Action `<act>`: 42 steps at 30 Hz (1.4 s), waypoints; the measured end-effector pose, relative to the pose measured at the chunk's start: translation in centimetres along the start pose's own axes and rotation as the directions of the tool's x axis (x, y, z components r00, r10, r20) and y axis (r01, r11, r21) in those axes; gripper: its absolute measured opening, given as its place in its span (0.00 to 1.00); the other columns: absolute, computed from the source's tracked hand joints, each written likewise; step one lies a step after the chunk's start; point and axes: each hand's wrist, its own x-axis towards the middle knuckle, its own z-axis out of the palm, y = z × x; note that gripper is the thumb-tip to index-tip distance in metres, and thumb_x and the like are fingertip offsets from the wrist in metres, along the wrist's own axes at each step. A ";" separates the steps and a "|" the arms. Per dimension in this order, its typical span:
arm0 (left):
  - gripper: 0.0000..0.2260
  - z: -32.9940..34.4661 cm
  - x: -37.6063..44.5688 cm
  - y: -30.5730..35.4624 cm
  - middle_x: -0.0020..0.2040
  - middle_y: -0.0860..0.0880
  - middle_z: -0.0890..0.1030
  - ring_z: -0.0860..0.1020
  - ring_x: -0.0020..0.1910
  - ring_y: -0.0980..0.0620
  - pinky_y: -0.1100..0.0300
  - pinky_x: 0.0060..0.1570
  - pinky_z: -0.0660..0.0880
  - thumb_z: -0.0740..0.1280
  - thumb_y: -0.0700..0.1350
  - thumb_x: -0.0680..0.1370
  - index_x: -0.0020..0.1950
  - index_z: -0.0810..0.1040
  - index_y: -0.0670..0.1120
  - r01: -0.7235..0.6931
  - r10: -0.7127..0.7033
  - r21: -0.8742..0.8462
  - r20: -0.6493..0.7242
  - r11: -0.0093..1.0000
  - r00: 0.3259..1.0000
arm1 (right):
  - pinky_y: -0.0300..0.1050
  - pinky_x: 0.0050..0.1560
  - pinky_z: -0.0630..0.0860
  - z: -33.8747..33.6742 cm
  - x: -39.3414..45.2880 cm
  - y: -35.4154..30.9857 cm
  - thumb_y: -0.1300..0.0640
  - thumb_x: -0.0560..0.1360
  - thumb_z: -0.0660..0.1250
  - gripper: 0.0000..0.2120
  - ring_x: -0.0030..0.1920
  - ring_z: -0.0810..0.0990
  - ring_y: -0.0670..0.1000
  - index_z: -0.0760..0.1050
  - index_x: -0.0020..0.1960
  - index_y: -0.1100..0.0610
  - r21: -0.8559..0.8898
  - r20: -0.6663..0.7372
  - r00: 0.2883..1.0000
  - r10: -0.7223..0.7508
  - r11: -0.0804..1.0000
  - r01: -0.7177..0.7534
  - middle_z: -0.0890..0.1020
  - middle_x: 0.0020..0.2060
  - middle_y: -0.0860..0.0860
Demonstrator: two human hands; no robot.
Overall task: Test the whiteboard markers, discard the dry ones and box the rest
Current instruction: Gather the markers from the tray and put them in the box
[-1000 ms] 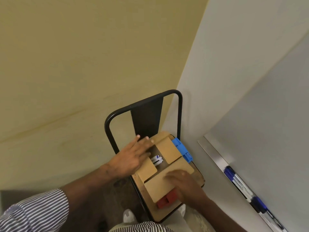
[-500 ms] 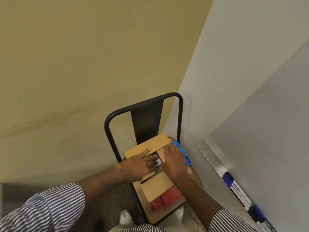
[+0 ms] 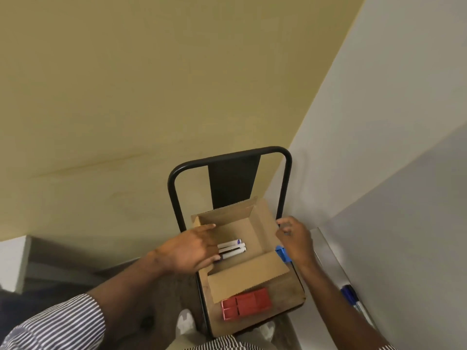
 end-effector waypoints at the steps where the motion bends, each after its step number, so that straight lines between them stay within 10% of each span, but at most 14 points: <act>1: 0.20 -0.2 -0.5 0.0 0.42 0.58 0.85 0.83 0.44 0.62 0.62 0.69 0.63 0.54 0.55 0.84 0.46 0.84 0.55 0.049 -0.049 -0.034 -0.017 0.998 0.999 | 0.42 0.40 0.76 -0.7 0.7 0.6 0.61 0.76 0.70 0.08 0.42 0.83 0.49 0.79 0.52 0.50 0.003 -0.010 1.000 0.030 1.000 -0.030 0.85 0.46 0.50; 6: 0.23 0.6 -3.6 0.4 0.39 0.54 0.82 0.79 0.36 0.56 0.62 0.40 0.78 0.49 0.57 0.85 0.44 0.79 0.52 0.354 -0.362 -0.244 0.015 0.903 0.932 | 0.43 0.41 0.72 -1.7 2.9 4.8 0.58 0.75 0.72 0.18 0.45 0.81 0.50 0.76 0.65 0.53 -0.158 0.032 0.996 0.083 0.985 -0.077 0.82 0.50 0.50; 11: 0.15 2.2 -5.6 2.5 0.52 0.55 0.85 0.83 0.50 0.56 0.62 0.47 0.80 0.57 0.55 0.82 0.57 0.82 0.53 0.433 -0.435 -0.270 0.053 0.860 0.899 | 0.44 0.47 0.71 -0.8 3.4 6.9 0.56 0.75 0.74 0.20 0.53 0.80 0.51 0.77 0.66 0.53 -0.164 0.099 0.994 0.055 0.986 -0.038 0.81 0.56 0.52; 16: 0.14 1.3 -4.0 4.4 0.54 0.53 0.84 0.82 0.53 0.55 0.62 0.52 0.79 0.58 0.52 0.81 0.56 0.83 0.52 0.502 -0.511 -0.293 0.048 0.814 0.858 | 0.34 0.48 0.73 -2.1 2.9 4.6 0.70 0.76 0.67 0.16 0.54 0.80 0.49 0.80 0.59 0.55 -0.139 -0.096 0.927 -0.362 0.927 0.347 0.81 0.52 0.48; 20: 0.17 1.4 -2.2 5.8 0.58 0.53 0.83 0.81 0.57 0.56 0.60 0.58 0.79 0.55 0.54 0.82 0.61 0.81 0.52 0.532 -0.545 -0.318 0.053 0.785 0.837 | 0.33 0.52 0.76 -2.8 1.9 0.4 0.65 0.80 0.66 0.12 0.53 0.80 0.40 0.82 0.59 0.53 -0.058 0.181 0.777 -0.603 0.782 0.621 0.83 0.52 0.43; 23: 0.17 1.7 -0.3 6.8 0.63 0.52 0.80 0.77 0.63 0.54 0.58 0.64 0.74 0.57 0.55 0.83 0.67 0.78 0.52 0.567 -0.568 -0.352 0.113 0.744 0.815 | 0.39 0.56 0.76 0.0 1.4 -1.4 0.54 0.82 0.63 0.16 0.58 0.80 0.43 0.77 0.69 0.48 -0.194 0.654 0.615 -0.440 0.688 0.699 0.83 0.60 0.45; 26: 0.19 2.8 1.2 8.0 0.69 0.49 0.77 0.72 0.71 0.50 0.53 0.74 0.62 0.62 0.55 0.82 0.71 0.74 0.51 0.617 -0.585 -0.326 0.201 0.716 0.786 | 0.50 0.63 0.75 4.8 1.8 -1.1 0.51 0.80 0.63 0.22 0.66 0.76 0.52 0.70 0.75 0.48 -0.306 0.825 0.506 -0.251 0.555 0.774 0.76 0.68 0.49; 32: 0.24 4.0 1.8 9.3 0.75 0.46 0.72 0.67 0.76 0.46 0.50 0.78 0.45 0.61 0.56 0.82 0.77 0.68 0.49 0.675 -0.634 -0.262 0.231 0.690 0.738 | 0.53 0.67 0.73 11.1 3.8 -0.6 0.55 0.79 0.68 0.24 0.68 0.75 0.56 0.70 0.74 0.50 -0.404 0.832 0.519 -0.195 0.429 0.808 0.75 0.70 0.53; 42: 0.26 4.1 1.6 9.4 0.76 0.45 0.70 0.64 0.77 0.48 0.51 0.80 0.49 0.60 0.56 0.83 0.79 0.64 0.48 0.732 -0.666 -0.307 0.305 0.608 0.681 | 0.36 0.66 0.67 14.7 5.2 0.3 0.55 0.82 0.64 0.15 0.66 0.75 0.56 0.72 0.69 0.54 -0.479 0.817 0.541 -0.200 0.287 0.830 0.76 0.67 0.56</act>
